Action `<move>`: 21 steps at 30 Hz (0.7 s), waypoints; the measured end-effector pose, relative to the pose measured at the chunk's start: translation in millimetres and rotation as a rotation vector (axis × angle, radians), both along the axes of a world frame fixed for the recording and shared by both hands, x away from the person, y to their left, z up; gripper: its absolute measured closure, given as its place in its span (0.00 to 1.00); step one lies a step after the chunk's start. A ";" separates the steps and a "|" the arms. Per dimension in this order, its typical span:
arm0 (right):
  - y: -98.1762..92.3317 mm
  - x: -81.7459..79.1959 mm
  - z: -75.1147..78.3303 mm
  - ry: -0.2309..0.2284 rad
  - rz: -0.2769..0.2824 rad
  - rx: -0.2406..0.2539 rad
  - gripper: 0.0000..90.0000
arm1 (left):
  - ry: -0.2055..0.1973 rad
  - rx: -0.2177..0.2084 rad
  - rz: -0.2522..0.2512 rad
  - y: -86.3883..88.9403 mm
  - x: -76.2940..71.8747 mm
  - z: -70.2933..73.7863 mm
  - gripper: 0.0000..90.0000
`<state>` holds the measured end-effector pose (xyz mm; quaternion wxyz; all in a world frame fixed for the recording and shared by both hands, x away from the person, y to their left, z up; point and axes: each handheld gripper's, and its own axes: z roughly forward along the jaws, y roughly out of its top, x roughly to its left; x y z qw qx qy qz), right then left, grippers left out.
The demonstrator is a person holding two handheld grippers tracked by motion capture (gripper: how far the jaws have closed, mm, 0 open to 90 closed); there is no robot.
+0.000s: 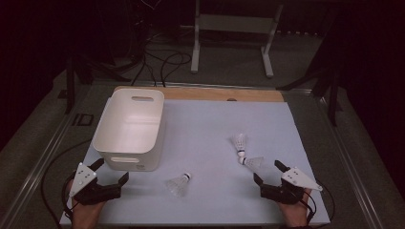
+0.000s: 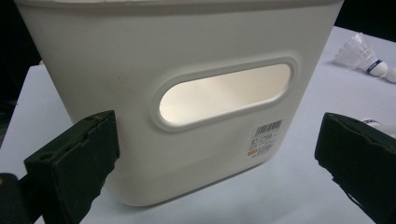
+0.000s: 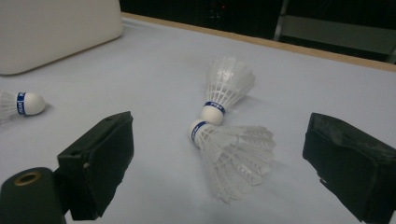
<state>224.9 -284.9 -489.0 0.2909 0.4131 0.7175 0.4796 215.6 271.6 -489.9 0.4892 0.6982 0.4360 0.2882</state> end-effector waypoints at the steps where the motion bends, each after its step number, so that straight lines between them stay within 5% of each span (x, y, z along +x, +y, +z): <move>1: 0.0 0.0 0.0 0.007 0.002 0.003 0.10 | 0.000 0.001 -0.002 -0.2 0.1 -0.2 0.01; 21: 0.2 7.2 9.7 0.050 -0.007 -0.027 0.09 | 0.004 0.003 -0.011 -0.8 0.0 -0.5 0.01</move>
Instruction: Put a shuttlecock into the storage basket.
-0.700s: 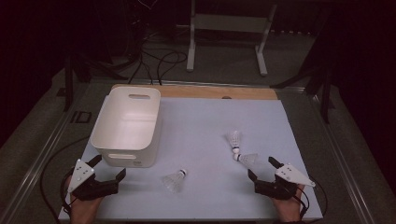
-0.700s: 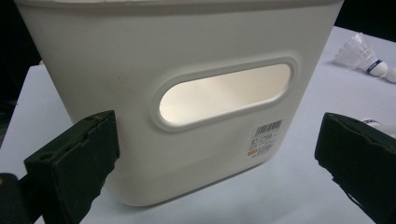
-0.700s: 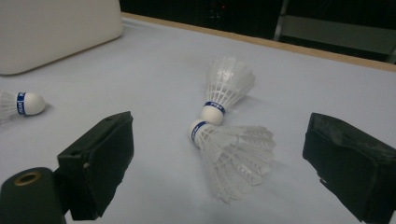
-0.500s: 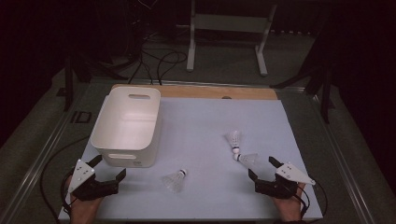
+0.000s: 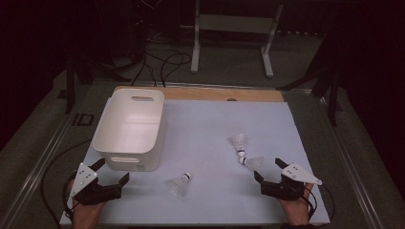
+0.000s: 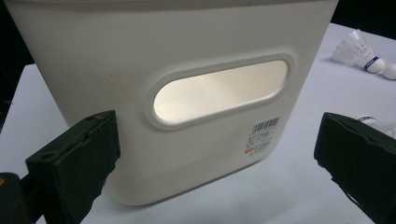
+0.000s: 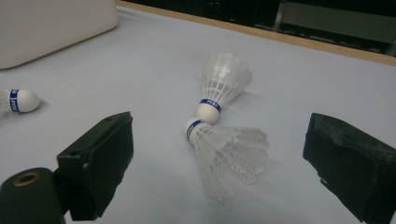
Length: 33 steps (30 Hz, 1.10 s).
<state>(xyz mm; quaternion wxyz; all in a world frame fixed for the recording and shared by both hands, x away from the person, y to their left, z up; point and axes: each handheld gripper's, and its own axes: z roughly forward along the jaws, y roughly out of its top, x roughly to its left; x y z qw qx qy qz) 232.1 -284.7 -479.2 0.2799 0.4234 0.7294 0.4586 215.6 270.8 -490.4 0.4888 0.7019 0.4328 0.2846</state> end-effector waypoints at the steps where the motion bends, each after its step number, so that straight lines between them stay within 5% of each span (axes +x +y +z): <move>1: 0.4 0.9 1.2 -0.002 0.003 -0.008 0.09 | -0.001 0.000 0.000 -0.2 0.0 -0.1 0.01; 33: 17.8 18.4 0.0 0.107 0.032 -0.052 0.09 | 0.003 0.009 -0.010 -2.3 1.0 -1.0 0.01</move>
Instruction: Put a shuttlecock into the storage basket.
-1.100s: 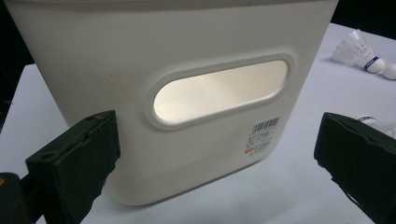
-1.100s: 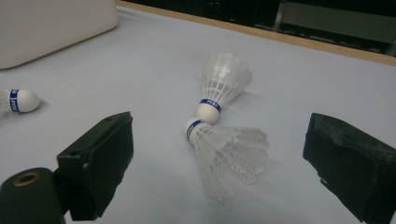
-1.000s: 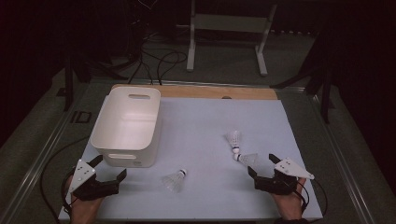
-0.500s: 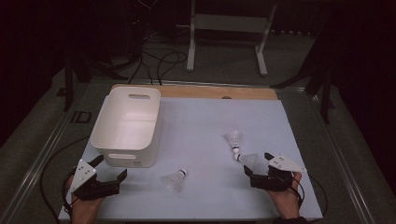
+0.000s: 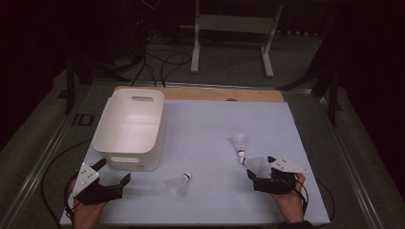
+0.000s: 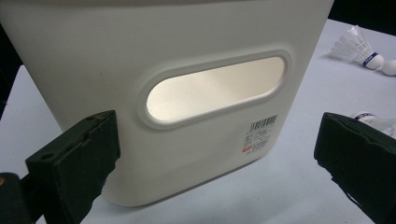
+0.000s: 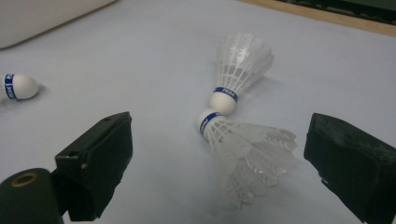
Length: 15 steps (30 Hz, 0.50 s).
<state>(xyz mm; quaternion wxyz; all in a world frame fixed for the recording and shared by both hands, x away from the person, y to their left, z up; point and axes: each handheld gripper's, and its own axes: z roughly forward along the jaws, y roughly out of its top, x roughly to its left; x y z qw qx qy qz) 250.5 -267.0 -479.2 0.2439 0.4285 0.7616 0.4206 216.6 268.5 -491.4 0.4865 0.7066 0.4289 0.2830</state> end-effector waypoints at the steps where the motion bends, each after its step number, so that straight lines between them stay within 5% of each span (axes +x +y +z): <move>1: 0.3 0.9 -1.1 0.001 0.001 -0.004 0.09 | 0.000 0.000 0.001 -0.1 0.0 0.0 0.01; 15: 1.5 7.0 -10.2 0.061 -0.005 -0.011 0.18 | -0.001 -0.002 0.001 -0.4 -0.1 -0.1 0.01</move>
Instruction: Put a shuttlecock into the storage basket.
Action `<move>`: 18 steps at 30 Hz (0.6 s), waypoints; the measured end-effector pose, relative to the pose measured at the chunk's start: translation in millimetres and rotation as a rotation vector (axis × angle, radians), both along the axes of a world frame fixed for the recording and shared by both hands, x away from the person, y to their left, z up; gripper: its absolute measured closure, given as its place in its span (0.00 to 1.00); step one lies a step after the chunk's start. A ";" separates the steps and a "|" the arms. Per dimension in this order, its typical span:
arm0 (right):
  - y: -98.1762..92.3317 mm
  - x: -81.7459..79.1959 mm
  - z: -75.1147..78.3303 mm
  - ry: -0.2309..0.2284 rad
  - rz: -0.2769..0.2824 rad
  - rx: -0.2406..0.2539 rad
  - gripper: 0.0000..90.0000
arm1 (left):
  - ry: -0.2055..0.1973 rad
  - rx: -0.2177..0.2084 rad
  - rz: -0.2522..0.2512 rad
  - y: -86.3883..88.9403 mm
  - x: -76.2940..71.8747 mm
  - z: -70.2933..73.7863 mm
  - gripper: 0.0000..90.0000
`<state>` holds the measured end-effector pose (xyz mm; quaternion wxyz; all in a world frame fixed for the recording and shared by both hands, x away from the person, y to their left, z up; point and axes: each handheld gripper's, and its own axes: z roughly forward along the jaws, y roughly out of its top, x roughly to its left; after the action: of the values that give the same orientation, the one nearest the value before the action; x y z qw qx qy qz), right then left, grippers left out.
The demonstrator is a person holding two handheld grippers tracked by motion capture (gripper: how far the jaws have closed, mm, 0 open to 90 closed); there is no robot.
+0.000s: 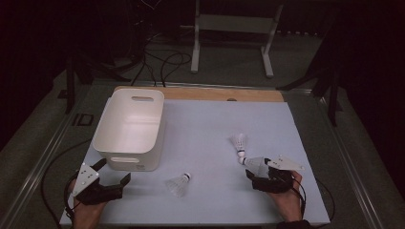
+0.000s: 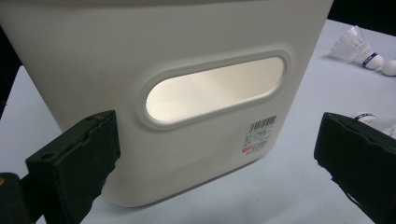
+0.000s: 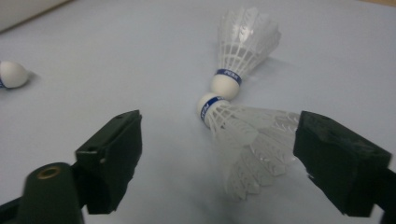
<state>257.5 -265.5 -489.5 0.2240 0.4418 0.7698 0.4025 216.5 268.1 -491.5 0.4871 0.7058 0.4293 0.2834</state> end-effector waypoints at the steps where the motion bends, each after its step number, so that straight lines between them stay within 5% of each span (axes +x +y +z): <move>1: 0.0 0.3 -0.6 0.004 -0.004 -0.005 0.19 | 0.000 0.000 0.000 -0.1 0.0 0.0 0.01; 13: 3.6 8.2 -8.9 0.049 -0.015 -0.051 0.48 | -0.001 -0.001 0.001 -0.4 0.2 -0.3 0.01; 18: 3.8 13.6 -11.9 0.079 -0.020 -0.031 0.61 | -0.001 -0.002 0.002 -0.4 0.2 -0.4 0.01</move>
<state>271.2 -261.7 -501.3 0.2043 0.4614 0.7798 0.3704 216.7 267.6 -491.9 0.4876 0.7049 0.4299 0.2838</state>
